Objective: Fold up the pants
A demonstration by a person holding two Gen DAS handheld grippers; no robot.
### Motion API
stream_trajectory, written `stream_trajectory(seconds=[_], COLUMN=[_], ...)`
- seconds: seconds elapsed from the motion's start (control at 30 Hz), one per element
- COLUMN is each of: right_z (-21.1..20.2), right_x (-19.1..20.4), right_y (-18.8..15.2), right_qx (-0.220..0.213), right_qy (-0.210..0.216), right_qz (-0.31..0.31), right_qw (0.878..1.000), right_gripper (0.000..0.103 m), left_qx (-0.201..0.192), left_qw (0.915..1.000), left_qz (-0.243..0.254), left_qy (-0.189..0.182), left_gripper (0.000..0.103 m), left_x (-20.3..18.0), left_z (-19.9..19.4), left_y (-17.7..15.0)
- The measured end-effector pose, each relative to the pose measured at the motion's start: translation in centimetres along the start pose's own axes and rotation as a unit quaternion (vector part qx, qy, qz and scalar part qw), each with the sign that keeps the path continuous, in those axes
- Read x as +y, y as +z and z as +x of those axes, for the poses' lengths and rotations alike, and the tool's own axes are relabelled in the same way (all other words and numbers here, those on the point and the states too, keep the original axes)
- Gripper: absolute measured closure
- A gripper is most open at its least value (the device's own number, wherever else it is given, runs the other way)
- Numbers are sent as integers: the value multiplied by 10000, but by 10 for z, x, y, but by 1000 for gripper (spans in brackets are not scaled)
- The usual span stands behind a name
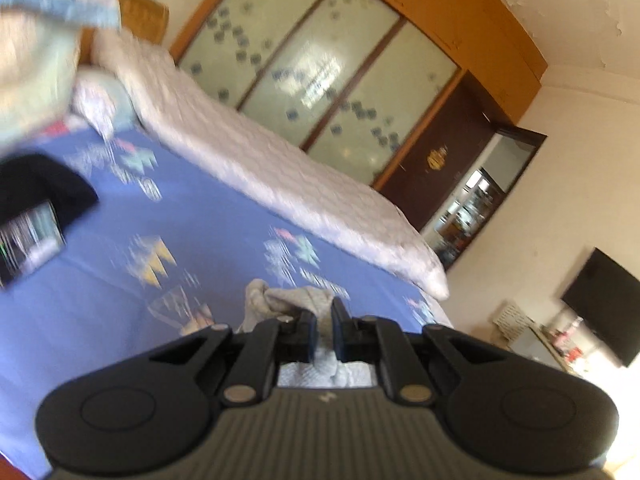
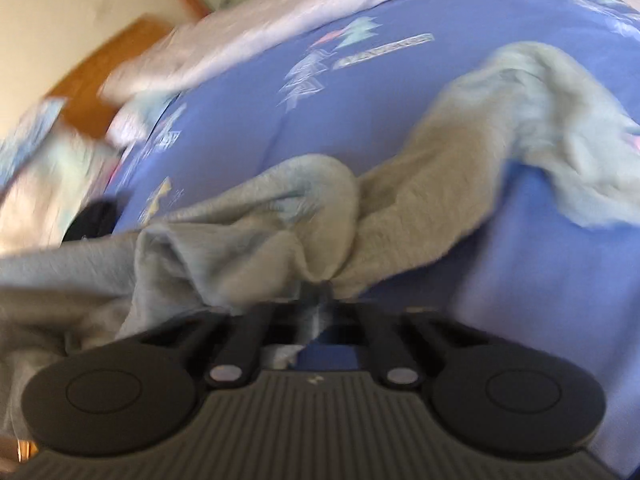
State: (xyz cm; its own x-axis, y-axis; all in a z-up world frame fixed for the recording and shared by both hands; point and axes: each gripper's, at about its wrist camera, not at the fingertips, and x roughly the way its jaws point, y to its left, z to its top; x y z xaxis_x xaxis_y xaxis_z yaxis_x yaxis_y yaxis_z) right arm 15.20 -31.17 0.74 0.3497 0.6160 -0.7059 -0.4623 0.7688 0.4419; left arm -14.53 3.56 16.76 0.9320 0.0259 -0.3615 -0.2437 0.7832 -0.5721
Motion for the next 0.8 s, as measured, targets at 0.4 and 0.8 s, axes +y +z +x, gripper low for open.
stream_trajectory(seconds=[0.4, 0.8], right_z=[-87, 38], right_x=[50, 130], right_y=[114, 9], right_qx=[-2387, 134], right_qy=[674, 2189], right_qz=[-411, -386], right_qw=[9679, 9749], right_gripper=[89, 56], left_qx=[-1320, -971], left_qw=[9842, 9838], left_qz=[1180, 1433], left_qy=[65, -471], left_gripper=[95, 95], left_x=[-51, -59], left_z=[-52, -65], left_y=[61, 25])
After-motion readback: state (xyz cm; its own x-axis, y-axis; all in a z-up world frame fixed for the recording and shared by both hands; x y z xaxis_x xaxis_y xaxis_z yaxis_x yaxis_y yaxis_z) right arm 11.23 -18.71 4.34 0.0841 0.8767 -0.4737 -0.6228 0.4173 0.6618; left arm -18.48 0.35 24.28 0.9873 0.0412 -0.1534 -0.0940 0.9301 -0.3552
